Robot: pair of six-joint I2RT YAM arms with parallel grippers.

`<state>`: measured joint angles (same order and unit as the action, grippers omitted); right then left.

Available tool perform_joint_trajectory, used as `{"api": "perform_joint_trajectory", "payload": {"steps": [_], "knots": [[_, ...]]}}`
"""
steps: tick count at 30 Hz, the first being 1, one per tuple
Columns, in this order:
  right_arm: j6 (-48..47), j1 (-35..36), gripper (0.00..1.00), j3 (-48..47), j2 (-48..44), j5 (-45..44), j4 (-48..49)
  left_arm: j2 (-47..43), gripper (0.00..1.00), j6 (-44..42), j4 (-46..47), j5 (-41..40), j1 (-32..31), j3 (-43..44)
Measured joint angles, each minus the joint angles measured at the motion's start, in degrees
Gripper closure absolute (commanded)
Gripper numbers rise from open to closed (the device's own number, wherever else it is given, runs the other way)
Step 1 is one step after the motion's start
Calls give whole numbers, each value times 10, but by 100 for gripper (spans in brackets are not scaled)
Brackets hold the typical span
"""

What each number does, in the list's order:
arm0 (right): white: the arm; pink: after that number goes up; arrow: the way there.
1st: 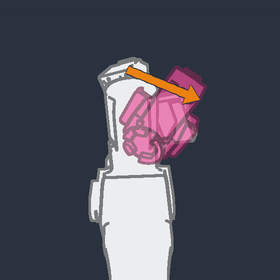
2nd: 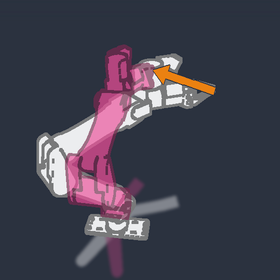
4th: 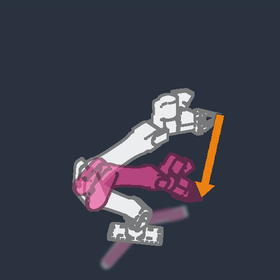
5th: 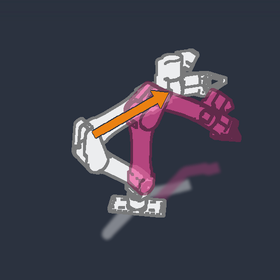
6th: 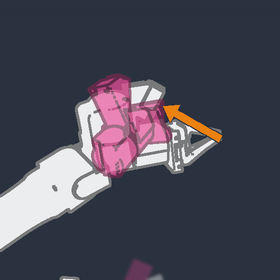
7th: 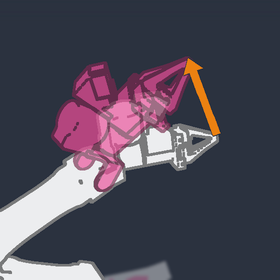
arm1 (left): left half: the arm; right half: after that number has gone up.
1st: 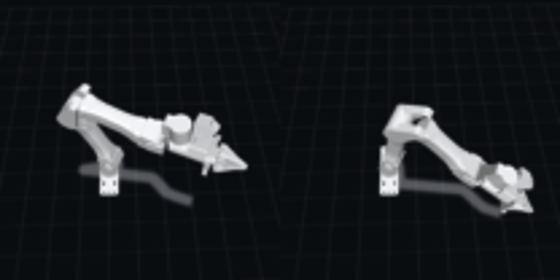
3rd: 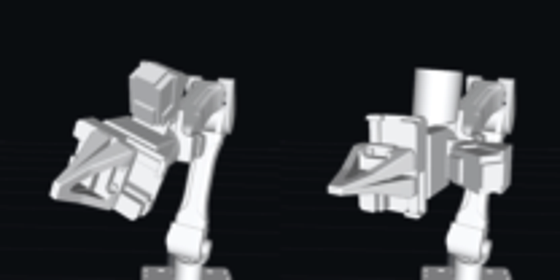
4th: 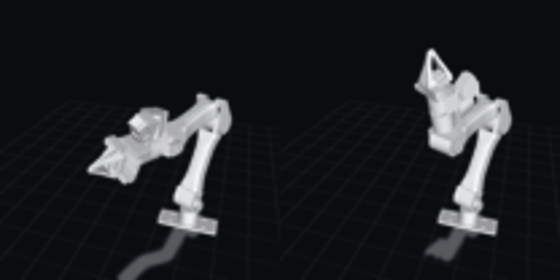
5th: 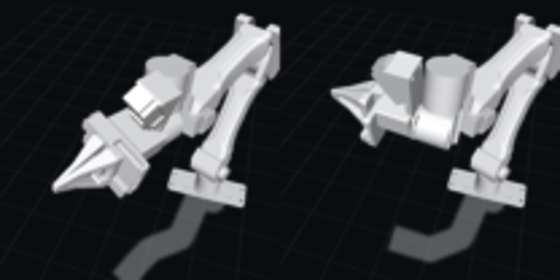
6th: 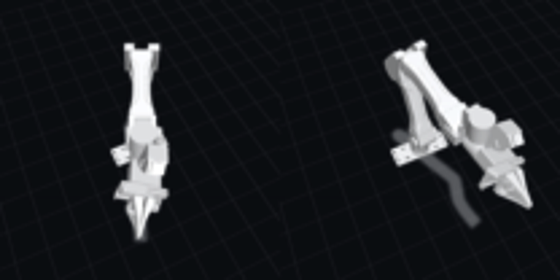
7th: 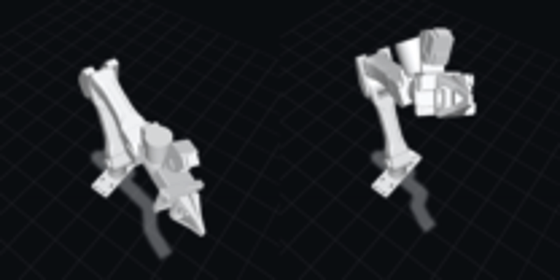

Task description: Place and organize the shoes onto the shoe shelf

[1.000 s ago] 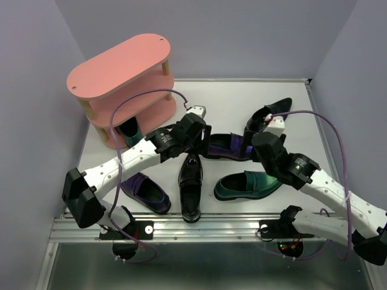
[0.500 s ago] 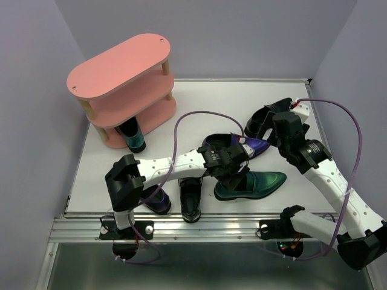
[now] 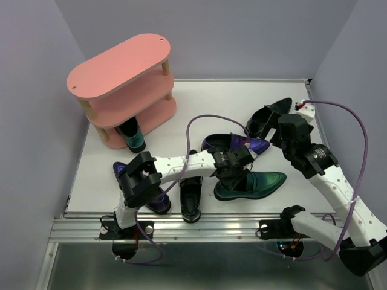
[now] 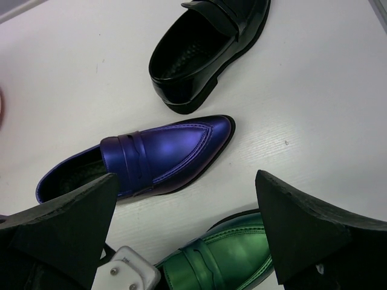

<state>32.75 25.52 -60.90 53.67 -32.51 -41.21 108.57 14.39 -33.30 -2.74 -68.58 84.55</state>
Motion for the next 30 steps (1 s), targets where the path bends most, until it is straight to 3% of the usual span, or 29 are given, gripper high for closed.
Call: {"api": "perform_joint_trajectory", "payload": {"steps": [3, 4, 5, 15, 30], "knots": [[0, 0, 0, 2, -2, 0, 0, 18, 72, -5, -2, -13, 2, 12], [0, 0, 0, 4, -4, 0, 0, 23, 93, -1, -4, -15, 3, 18], [0, 0, 0, 7, -6, -1, 0, 26, 100, -6, -5, -19, 3, 21], [1, 0, 1, 9, -46, -30, -4, 17, 100, 22, -22, -22, -1, 29], [16, 0, 0, -22, -139, -100, -6, -141, 100, 116, -57, -31, 59, 61]]}}
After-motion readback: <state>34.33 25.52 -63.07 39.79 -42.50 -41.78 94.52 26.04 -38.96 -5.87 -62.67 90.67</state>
